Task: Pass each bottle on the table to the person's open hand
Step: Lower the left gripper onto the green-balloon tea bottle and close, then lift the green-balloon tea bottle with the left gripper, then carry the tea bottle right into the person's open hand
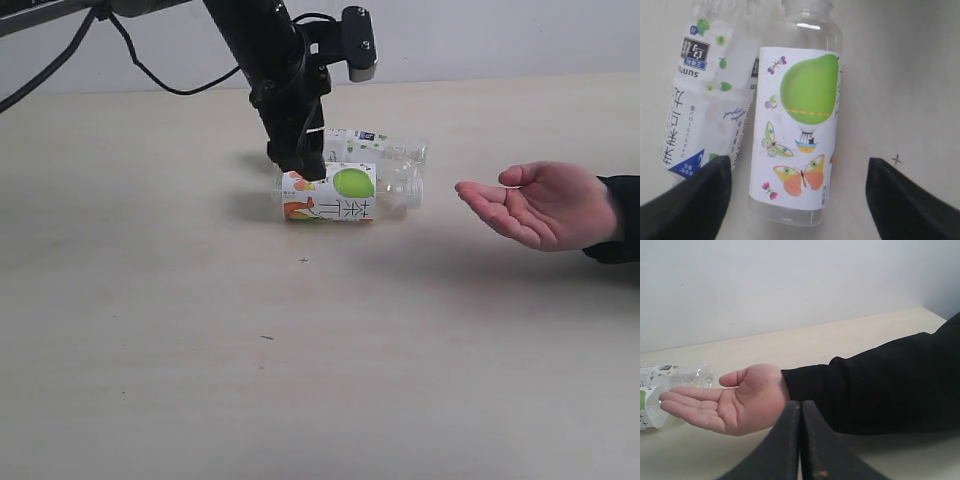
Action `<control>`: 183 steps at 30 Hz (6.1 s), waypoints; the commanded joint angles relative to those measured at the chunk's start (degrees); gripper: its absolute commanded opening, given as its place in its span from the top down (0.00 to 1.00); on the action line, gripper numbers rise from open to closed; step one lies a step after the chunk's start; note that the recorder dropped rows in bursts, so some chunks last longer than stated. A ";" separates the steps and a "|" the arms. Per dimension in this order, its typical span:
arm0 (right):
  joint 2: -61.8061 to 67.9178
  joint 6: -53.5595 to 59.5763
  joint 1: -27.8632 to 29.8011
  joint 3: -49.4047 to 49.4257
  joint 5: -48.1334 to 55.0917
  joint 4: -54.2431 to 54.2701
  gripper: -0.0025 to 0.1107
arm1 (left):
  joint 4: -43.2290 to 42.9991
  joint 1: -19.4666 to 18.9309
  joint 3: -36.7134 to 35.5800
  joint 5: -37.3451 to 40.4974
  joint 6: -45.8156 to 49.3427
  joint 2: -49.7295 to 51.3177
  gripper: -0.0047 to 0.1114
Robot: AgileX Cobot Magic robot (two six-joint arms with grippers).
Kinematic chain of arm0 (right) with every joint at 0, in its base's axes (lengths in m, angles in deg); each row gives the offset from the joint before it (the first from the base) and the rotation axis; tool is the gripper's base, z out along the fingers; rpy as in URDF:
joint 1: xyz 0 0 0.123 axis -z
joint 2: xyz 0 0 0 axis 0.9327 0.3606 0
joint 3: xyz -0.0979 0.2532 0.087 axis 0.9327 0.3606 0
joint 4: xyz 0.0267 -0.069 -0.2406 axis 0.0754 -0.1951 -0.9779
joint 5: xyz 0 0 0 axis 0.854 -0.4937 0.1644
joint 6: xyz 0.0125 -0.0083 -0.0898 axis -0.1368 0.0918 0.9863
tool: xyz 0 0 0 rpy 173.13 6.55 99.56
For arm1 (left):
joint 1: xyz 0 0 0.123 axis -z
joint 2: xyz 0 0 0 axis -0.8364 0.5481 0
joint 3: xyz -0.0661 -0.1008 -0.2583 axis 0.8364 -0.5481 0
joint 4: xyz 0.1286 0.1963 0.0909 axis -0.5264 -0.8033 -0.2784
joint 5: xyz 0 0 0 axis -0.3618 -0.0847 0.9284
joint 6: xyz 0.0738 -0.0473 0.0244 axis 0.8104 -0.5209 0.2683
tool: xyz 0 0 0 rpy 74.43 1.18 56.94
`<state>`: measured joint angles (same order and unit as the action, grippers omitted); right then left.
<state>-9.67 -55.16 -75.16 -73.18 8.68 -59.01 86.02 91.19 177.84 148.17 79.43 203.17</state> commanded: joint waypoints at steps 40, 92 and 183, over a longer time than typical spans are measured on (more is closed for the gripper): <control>-0.32 0.07 0.27 0.25 -0.50 -0.38 0.98 | -0.40 -0.01 0.35 -4.80 -1.69 6.26 0.29; -0.32 0.07 0.27 0.25 -0.50 -0.38 0.98 | 0.27 -0.12 0.35 -2.66 -1.69 9.19 0.96; -0.32 -0.03 0.27 0.25 -0.53 -0.48 0.98 | 13.91 19.77 0.35 -21.69 -95.77 2.25 0.96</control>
<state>-9.67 -55.16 -75.16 -73.18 8.68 -59.01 98.55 110.55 177.98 128.50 -16.71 204.28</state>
